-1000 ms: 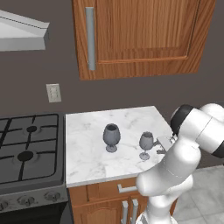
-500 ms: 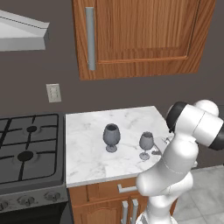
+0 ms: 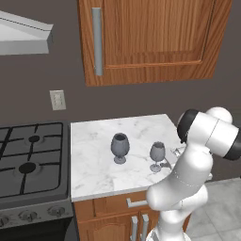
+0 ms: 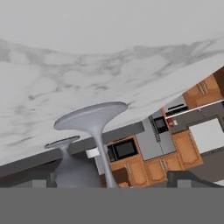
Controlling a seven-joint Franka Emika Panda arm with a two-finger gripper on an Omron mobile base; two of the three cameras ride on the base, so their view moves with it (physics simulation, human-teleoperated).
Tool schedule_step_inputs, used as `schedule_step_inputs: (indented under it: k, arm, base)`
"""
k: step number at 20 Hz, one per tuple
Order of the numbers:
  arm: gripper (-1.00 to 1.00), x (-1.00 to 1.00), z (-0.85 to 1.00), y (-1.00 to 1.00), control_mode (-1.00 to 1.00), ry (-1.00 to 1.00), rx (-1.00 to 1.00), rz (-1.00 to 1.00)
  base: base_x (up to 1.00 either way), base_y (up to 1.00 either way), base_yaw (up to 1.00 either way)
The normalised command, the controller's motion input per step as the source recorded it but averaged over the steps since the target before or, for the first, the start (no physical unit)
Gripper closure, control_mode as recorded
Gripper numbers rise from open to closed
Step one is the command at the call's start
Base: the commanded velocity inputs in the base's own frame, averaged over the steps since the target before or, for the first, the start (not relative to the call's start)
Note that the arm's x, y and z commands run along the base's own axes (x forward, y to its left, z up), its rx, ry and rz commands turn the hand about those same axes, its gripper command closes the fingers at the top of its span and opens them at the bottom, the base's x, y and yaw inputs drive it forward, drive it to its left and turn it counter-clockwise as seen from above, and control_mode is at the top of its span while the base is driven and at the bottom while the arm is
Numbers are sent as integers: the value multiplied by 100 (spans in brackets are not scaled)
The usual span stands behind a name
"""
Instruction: Retrieve the wine glasses from the counter and place one next to each plate.
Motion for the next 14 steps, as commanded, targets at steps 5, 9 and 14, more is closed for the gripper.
schedule_step_inputs:
  k: [5, 9, 14]
  arm:
    - [-100, 0, -9, 35, -100, 2, 0, 0]
    - [-100, 2, -4, 17, -100, 1, 0, 0]
    - [100, 0, 0, 11, -100, 0, 0, 0]
  base:
    - [0, 0, 0]
    - [0, 0, 0]
    - [0, 0, 0]
